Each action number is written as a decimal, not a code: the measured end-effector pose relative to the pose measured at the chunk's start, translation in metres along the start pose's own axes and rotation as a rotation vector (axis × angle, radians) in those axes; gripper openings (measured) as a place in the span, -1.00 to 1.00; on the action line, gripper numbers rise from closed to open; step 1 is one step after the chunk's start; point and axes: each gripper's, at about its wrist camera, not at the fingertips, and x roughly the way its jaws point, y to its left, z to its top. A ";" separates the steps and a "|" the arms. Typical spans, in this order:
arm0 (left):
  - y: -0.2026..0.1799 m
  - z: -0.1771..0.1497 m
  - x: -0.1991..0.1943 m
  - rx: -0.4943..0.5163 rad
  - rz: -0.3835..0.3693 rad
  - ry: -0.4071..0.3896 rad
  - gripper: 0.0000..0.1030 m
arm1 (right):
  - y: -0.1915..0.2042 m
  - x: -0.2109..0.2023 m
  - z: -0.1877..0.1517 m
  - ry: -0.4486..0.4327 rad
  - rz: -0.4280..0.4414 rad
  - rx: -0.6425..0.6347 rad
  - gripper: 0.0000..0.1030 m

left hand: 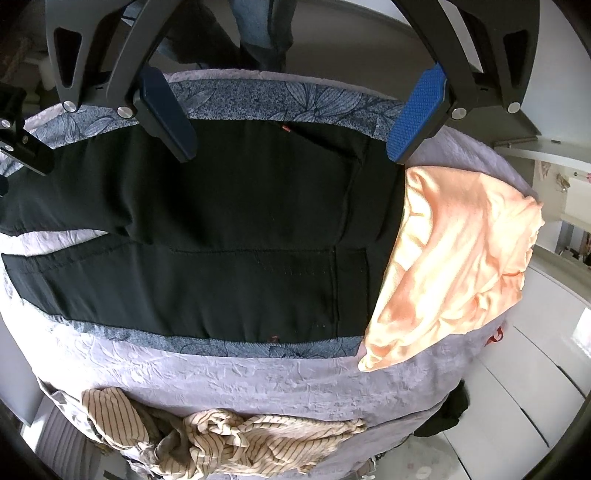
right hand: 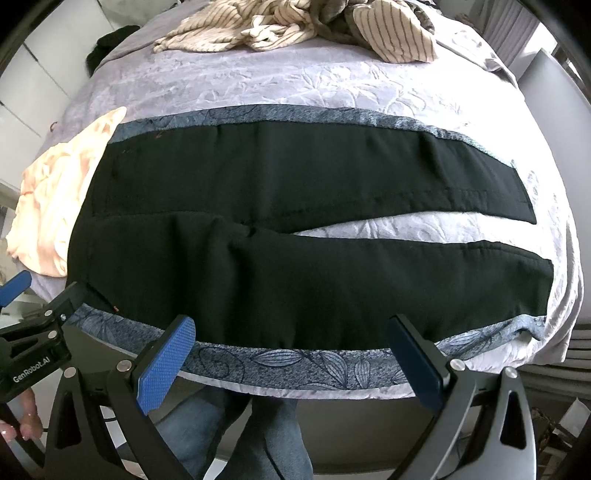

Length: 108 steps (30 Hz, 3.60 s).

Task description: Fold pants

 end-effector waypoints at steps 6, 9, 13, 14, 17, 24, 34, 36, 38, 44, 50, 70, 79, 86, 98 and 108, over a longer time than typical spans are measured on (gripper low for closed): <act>0.000 -0.001 0.000 -0.003 -0.002 0.003 1.00 | 0.002 -0.001 0.000 0.002 -0.001 -0.001 1.00; 0.000 -0.002 0.000 -0.002 -0.003 0.003 1.00 | 0.002 -0.001 0.000 0.003 -0.001 0.001 1.00; 0.000 -0.002 0.000 -0.003 -0.002 0.002 1.00 | 0.003 -0.002 -0.001 0.002 -0.004 0.002 1.00; 0.000 -0.001 0.000 -0.003 -0.002 0.003 1.00 | 0.004 -0.002 -0.002 0.002 -0.005 0.002 1.00; 0.000 -0.001 0.000 -0.004 -0.002 0.003 1.00 | 0.004 -0.002 -0.002 0.003 -0.005 0.003 1.00; 0.000 -0.001 0.000 -0.004 -0.002 0.003 1.00 | 0.004 -0.002 -0.003 0.004 -0.004 0.004 1.00; 0.000 -0.001 0.000 -0.004 -0.002 0.003 1.00 | 0.002 -0.003 -0.006 0.004 0.001 0.012 1.00; 0.000 -0.001 0.000 -0.004 -0.002 0.002 1.00 | 0.002 -0.004 -0.007 0.005 0.002 0.016 1.00; 0.000 -0.001 0.000 -0.006 -0.003 0.002 1.00 | 0.002 -0.004 -0.007 0.006 0.004 0.019 1.00; 0.001 -0.008 -0.001 -0.013 -0.002 0.004 1.00 | -0.001 -0.003 -0.008 0.011 0.011 0.026 1.00; -0.001 -0.010 -0.003 -0.015 -0.002 0.006 1.00 | -0.003 -0.002 -0.010 0.013 0.016 0.029 1.00; 0.000 -0.012 -0.003 -0.046 -0.030 0.031 1.00 | -0.013 -0.002 -0.011 0.006 0.058 0.071 1.00; 0.001 -0.018 0.001 -0.055 -0.033 0.041 1.00 | -0.019 0.002 -0.015 0.011 0.059 0.088 1.00; 0.006 -0.021 0.005 -0.078 -0.039 0.043 1.00 | -0.022 0.008 -0.017 0.015 0.070 0.093 1.00; 0.010 -0.028 0.015 -0.095 -0.040 0.071 1.00 | -0.039 0.017 -0.020 0.009 0.159 0.165 1.00; 0.027 -0.024 0.030 -0.142 -0.110 0.043 1.00 | -0.056 0.033 -0.019 0.024 0.330 0.218 1.00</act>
